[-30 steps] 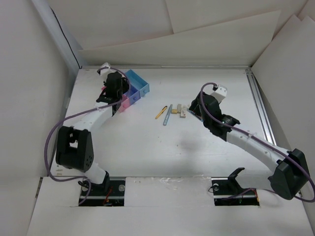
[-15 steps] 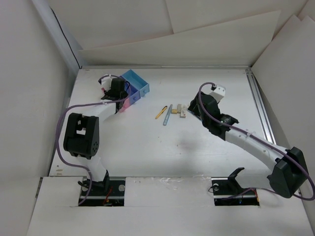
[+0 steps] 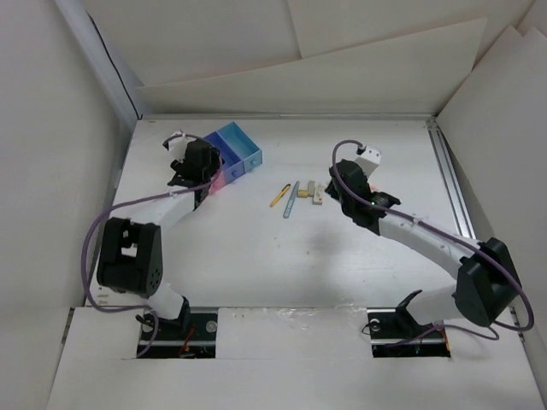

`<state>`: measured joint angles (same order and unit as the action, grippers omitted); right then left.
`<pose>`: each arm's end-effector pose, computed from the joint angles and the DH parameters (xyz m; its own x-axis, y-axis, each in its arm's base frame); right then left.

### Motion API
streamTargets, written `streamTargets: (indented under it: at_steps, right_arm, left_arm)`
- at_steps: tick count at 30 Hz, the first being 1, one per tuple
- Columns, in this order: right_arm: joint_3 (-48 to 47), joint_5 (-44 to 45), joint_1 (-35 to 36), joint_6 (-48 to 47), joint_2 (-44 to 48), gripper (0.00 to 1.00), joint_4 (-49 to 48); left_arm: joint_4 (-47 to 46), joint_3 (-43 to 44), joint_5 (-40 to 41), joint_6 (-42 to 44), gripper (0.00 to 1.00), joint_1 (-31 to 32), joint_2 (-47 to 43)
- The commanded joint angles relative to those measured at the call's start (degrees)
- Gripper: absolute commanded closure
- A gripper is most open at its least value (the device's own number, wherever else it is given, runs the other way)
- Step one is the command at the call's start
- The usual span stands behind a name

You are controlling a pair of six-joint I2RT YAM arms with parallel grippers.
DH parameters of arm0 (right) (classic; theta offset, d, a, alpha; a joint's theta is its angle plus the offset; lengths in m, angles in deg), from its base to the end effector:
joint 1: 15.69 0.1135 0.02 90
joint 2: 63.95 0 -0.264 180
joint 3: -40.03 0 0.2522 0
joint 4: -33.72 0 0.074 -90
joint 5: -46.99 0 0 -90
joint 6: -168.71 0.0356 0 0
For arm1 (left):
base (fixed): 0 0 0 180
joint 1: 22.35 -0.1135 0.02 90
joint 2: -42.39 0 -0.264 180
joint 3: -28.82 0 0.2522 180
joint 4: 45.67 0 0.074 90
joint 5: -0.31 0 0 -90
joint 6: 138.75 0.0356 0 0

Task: Sort the stationery into containers
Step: Place the stationery in the storage box, then pick up the stapler from the center of the board.

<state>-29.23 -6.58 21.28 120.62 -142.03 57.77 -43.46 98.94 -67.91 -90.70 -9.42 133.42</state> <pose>0.2531 0.1641 0.2774 -0.3797 0.3868 -0.8403 0.2261 0.9196 0.3212 0.3527 -0.0674 0.2454 -0.2012 -0.5907 -0.7814 -0.3486 0.7886 -0.5064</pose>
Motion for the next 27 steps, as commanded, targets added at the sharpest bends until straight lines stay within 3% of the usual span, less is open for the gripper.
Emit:
streamTargets:
  at_steps: [1, 3, 5, 7, 8, 12, 15, 19, 27]
  right_arm:
    - [-1.54, 0.58, 1.09, 2.21, -3.11, 0.77, 2.02]
    - [-1.01, 0.58, 1.09, 3.62, -4.7, 0.9, 2.55]
    - [-0.48, 0.58, 1.61, 5.02, -7.24, 0.93, 2.55]
    - [-0.48, 0.58, 1.61, 5.02, -9.01, 0.88, 2.55]
    - [-1.09, 0.58, 1.61, 5.02, -10.76, 0.74, 2.55]
    - [-2.68, 0.58, 1.61, 2.66, -14.81, 0.52, 1.85]
    - [-5.3, -1.0, 1.61, 2.12, -18.49, 0.42, 1.85]
    - [-6.63, -3.11, 1.61, 1.43, -21.41, 0.35, 0.19]
    - [-7.95, -6.1, -0.14, -1.21, -25.62, 0.35, -2.55]
  left_arm:
    - [-6.63, -3.17, -0.34, 2.4, 0.39, 4.54, -9.71]
    - [-9.35, -4.76, -2.16, 4.94, 0.4, 7.18, -11.91]
    - [-9.37, -5.55, -2.18, 6.09, 0.42, 11.83, -13.23]
    - [-8.67, -6.17, -4.45, 6.1, 0.42, 14.22, -13.24]
    - [-8.66, -7.91, -6.38, 6.1, 0.42, 15.71, -13.24]
    - [-12.96, -12.93, -16.14, 6.7, 0.44, 16.43, -12.71]
    - [-12.97, -14.87, -19.93, 8.2, 0.44, 16.43, -14.02]
    - [-12.27, -16.46, -19.41, 9.6, 0.44, 16.43, -16.75]
    - [-13.5, -17.16, -21.42, 10.14, 0.45, 16.43, -16.93]
